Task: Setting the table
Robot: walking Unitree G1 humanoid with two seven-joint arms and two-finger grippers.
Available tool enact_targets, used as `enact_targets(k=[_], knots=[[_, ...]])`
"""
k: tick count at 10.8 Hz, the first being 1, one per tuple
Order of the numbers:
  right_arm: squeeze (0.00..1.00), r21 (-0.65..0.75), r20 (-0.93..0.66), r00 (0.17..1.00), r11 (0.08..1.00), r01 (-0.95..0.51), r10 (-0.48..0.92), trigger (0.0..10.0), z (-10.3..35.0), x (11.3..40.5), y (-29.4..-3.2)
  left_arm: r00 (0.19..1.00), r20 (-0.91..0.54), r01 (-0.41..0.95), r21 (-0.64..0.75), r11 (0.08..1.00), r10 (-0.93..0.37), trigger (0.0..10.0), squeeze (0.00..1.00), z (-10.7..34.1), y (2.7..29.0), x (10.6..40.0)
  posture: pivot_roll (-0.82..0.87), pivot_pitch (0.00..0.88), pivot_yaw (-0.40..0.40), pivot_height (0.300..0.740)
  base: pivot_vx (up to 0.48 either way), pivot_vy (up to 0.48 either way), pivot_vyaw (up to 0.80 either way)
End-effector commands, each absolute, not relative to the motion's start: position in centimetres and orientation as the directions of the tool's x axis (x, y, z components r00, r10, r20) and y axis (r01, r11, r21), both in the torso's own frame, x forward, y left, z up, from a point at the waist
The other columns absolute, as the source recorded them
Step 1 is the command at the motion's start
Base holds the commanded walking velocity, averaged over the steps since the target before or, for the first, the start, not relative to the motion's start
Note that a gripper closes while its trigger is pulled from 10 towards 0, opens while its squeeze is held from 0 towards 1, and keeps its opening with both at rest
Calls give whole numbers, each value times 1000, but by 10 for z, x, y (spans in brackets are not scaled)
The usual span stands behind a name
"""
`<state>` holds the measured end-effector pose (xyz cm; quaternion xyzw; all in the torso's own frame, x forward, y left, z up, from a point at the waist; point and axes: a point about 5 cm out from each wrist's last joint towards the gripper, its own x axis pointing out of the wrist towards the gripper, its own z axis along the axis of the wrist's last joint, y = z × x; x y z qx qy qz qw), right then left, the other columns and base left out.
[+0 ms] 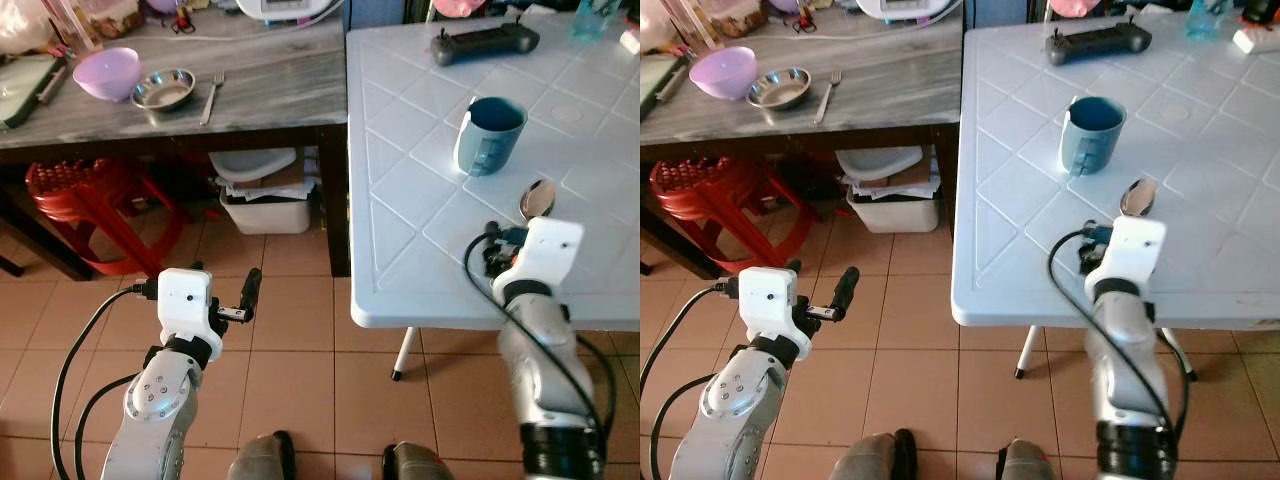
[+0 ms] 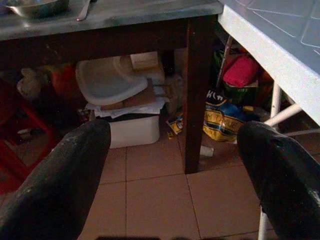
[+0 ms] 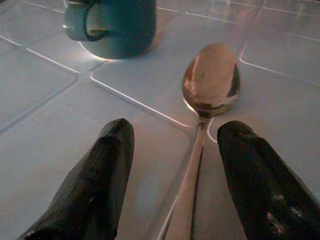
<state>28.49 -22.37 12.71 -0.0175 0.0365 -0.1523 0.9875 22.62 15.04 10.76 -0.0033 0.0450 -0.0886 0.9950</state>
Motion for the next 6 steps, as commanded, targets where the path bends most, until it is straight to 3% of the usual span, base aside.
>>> enact_targets(k=[1,2,3,4,6], knots=[[0,-58,-190,930,949,310,-315,10000,104,278,-229,981,-100,169,2,986,-168,10000,0,108,154,223,30,194,132,740,0,0,0],[0,-57,-220,923,949,310,-315,10000,102,277,-231,980,-103,169,4,986,-168,10000,0,108,154,223,29,199,131,740,0,0,0],[0,-59,-256,913,948,312,-317,4431,100,277,-234,980,-105,170,6,985,-169,10000,0,108,154,223,30,201,131,740,0,0,0],[0,-57,-297,900,946,318,-320,2824,98,278,-237,980,-109,171,8,985,-169,10000,0,108,155,223,31,202,131,740,0,0,0],[0,-15,-353,876,938,347,-330,1137,98,280,-241,980,-109,171,12,985,-168,10000,0,108,156,224,33,199,130,740,0,0,0]])
